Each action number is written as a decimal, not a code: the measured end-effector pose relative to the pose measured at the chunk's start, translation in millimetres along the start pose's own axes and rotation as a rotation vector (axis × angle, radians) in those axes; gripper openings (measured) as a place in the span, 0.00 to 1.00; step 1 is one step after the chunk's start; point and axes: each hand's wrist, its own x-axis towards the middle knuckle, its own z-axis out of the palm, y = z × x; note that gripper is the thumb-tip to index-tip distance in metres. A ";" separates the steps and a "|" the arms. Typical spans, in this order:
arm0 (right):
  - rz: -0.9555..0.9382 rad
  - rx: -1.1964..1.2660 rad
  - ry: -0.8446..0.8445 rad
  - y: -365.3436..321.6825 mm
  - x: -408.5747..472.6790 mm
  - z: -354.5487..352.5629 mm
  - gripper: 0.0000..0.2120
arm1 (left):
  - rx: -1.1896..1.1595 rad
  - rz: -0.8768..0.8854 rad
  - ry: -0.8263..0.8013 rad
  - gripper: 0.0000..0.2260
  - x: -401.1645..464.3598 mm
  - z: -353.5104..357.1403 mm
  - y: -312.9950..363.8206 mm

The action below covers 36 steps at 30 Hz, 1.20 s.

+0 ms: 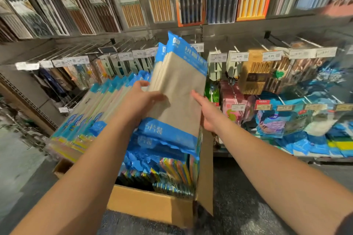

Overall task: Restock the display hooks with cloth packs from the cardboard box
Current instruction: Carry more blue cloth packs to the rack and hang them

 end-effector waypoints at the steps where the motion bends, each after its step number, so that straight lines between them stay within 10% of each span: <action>1: -0.004 0.016 -0.022 -7.8 -5.5 -7.6 0.35 | -0.082 -0.018 -0.021 0.25 -4.3 6.4 -2.3; 6: -0.069 0.100 0.009 -38.3 -38.4 -79.8 0.42 | -0.288 0.010 -0.137 0.27 -25.0 68.8 -15.0; 14: -0.161 0.065 0.206 -71.2 -140.4 -279.6 0.19 | -0.301 -0.010 -0.485 0.19 -61.0 268.9 -29.1; 20: -0.124 0.036 0.368 -105.0 -246.8 -458.0 0.19 | -0.301 -0.150 -0.668 0.46 -85.9 459.2 -13.4; 36: -0.130 -0.017 0.543 -188.5 -359.3 -759.7 0.27 | -0.273 -0.172 -0.945 0.20 -101.9 836.2 43.0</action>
